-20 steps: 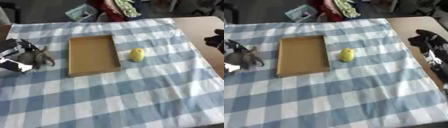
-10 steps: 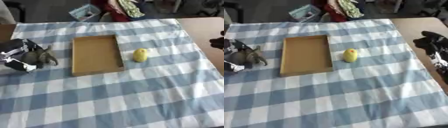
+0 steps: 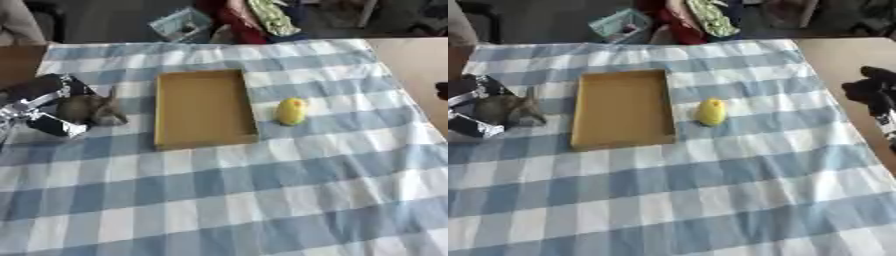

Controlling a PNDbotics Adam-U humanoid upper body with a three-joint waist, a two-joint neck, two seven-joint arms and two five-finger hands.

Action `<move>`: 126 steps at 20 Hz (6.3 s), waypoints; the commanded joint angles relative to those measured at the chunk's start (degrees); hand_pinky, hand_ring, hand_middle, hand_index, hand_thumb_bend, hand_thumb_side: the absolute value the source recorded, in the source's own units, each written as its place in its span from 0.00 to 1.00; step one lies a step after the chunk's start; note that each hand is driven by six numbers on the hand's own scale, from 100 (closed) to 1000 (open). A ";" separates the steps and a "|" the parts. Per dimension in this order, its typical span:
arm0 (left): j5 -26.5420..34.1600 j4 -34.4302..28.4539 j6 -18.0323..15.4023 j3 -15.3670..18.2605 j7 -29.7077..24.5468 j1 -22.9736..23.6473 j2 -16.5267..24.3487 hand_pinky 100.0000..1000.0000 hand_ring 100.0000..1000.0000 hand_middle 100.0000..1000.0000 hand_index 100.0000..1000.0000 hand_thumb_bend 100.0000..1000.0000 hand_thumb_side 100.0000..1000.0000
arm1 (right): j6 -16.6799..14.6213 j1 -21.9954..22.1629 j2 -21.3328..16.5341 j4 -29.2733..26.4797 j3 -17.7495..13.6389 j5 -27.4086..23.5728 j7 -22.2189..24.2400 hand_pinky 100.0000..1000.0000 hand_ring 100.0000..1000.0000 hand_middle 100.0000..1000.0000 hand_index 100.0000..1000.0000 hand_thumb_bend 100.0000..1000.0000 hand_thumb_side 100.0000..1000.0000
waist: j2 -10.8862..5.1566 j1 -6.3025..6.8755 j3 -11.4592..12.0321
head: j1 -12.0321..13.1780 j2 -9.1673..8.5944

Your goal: Pick up objects on the table and place them in the box.

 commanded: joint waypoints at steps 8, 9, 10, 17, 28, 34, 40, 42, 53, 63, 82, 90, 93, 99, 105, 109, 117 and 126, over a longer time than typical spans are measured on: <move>11.95 -6.40 0.52 0.06 -4.55 -3.60 4.17 0.63 0.31 0.27 0.62 0.00 0.15 | -0.07 -0.58 -1.10 -0.35 -0.34 -0.36 0.38 0.83 0.81 0.65 0.87 0.00 0.57 | -1.28 0.33 -0.29 | 1.19 -0.44; 13.09 -6.93 0.68 -0.05 -5.18 -3.92 4.19 0.63 0.31 0.27 0.62 0.00 0.15 | -0.07 -0.63 -1.07 -0.35 -0.28 -0.37 0.43 0.83 0.81 0.65 0.87 0.00 0.57 | -1.31 0.35 -0.37 | 1.37 -0.46; 14.09 -7.36 0.86 -0.15 -5.82 -4.21 4.17 0.63 0.31 0.27 0.62 0.00 0.15 | -0.07 -0.69 -1.03 -0.36 -0.21 -0.40 0.50 0.83 0.81 0.65 0.87 0.00 0.57 | -1.33 0.36 -0.47 | 1.57 -0.49; 16.79 -8.51 1.40 -1.37 -8.43 -6.77 2.43 0.62 0.30 0.26 0.62 0.00 0.14 | -0.10 -1.57 -0.68 -0.59 0.54 -0.63 1.31 0.83 0.81 0.65 0.87 0.00 0.56 | -1.40 0.54 -2.18 | 3.69 -0.93; 15.62 -9.11 0.07 -3.24 -10.44 -9.20 -1.02 0.63 0.31 0.27 0.62 0.00 0.14 | -0.12 -4.00 0.72 -2.76 1.75 -1.39 2.81 0.83 0.80 0.65 0.87 0.00 0.55 | -0.30 0.88 -7.25 | 6.54 -2.54; 12.39 -8.64 -0.72 -3.48 -9.88 -9.20 -2.51 0.62 0.32 0.29 0.63 0.00 0.15 | 0.06 -4.52 1.33 -3.45 1.88 -1.57 3.14 0.83 0.80 0.65 0.87 0.00 0.55 | 0.72 1.12 -9.05 | 7.23 -3.15; 8.56 -7.79 -1.51 -3.97 -9.26 -8.68 -4.09 0.63 0.33 0.31 0.64 0.02 0.15 | 0.04 -4.87 1.65 -3.78 1.94 -1.63 3.34 0.83 0.80 0.65 0.87 0.00 0.55 | 1.56 1.16 -10.24 | 7.84 -3.45; 7.38 -7.54 -1.79 -4.18 -9.26 -8.43 -4.58 0.63 0.34 0.31 0.64 0.04 0.16 | 0.03 -4.90 1.74 -3.83 1.94 -1.65 3.39 0.83 0.80 0.65 0.87 0.00 0.55 | 1.73 1.14 -10.47 | 7.95 -3.46; 3.42 -7.15 -2.94 -5.31 -10.58 -6.74 -6.03 0.64 0.37 0.34 0.66 0.03 0.24 | -0.01 -4.78 1.85 -3.65 1.79 -1.55 3.44 0.83 0.80 0.65 0.87 0.00 0.56 | 1.98 1.03 -10.21 | 7.94 -3.37; 5.41 -10.76 -3.90 -7.01 -15.29 -5.56 -5.51 0.67 0.45 0.44 0.73 0.08 0.36 | 0.01 -4.53 1.80 -3.40 1.65 -1.33 3.48 0.83 0.80 0.65 0.87 0.00 0.56 | 1.60 0.98 -9.45 | 7.76 -3.25; 9.24 -12.76 -3.68 -4.45 -15.31 -4.85 -2.67 0.79 0.63 0.64 0.81 0.18 0.61 | -0.11 -4.14 1.56 -2.85 1.45 -1.01 3.43 0.83 0.80 0.65 0.87 0.00 0.56 | 0.68 0.49 -8.17 | 7.38 -3.13; 25.36 -24.36 1.13 -2.81 -15.31 -0.81 1.61 0.79 0.59 0.59 0.80 0.10 0.39 | -0.88 -6.03 -1.88 -0.57 1.87 0.24 3.16 0.83 0.80 0.65 0.87 0.00 0.52 | -0.11 0.25 -4.86 | 5.66 -2.91; 32.03 -31.31 3.90 -1.64 -15.73 2.60 3.31 0.79 0.57 0.58 0.79 0.06 0.37 | -1.80 -8.27 -4.06 1.23 2.79 1.18 3.47 0.83 0.80 0.65 0.87 0.00 0.49 | -0.31 0.02 -3.00 | 4.82 -2.85; 40.97 -44.72 8.95 1.69 -15.14 11.91 5.25 0.78 0.55 0.55 0.78 0.00 0.32 | -4.71 -13.86 -9.33 5.87 6.10 3.31 5.22 0.82 0.80 0.66 0.87 0.00 0.43 | -0.34 -0.76 0.46 | 3.24 -2.72; 45.13 -53.23 14.95 6.40 -13.93 20.49 2.69 0.79 0.53 0.52 0.76 0.00 0.38 | -7.65 -18.85 -13.27 10.32 9.35 5.54 7.52 0.81 0.80 0.67 0.88 0.00 0.37 | -0.45 -1.63 3.35 | 1.61 -2.45; 46.21 -56.59 18.11 8.87 -12.75 25.19 0.54 0.80 0.52 0.51 0.75 0.00 0.44 | -9.27 -21.89 -14.18 13.72 10.98 7.36 8.88 0.81 0.80 0.68 0.88 0.00 0.35 | -0.62 -1.92 5.07 | 1.02 -2.28; 46.27 -61.73 22.20 11.89 -11.63 30.59 -3.90 0.81 0.51 0.51 0.75 0.00 0.49 | -12.55 -27.25 -13.47 23.50 13.77 13.65 12.60 0.81 0.81 0.70 0.86 0.00 0.36 | -0.80 -2.30 7.97 | -0.03 -1.78; 46.20 -62.64 23.13 12.76 -12.16 31.94 -6.23 0.81 0.51 0.51 0.75 0.00 0.52 | -16.19 -30.54 -9.75 33.52 14.44 22.73 14.80 0.80 0.81 0.71 0.85 0.00 0.42 | -0.70 -2.28 10.04 | -0.67 -1.31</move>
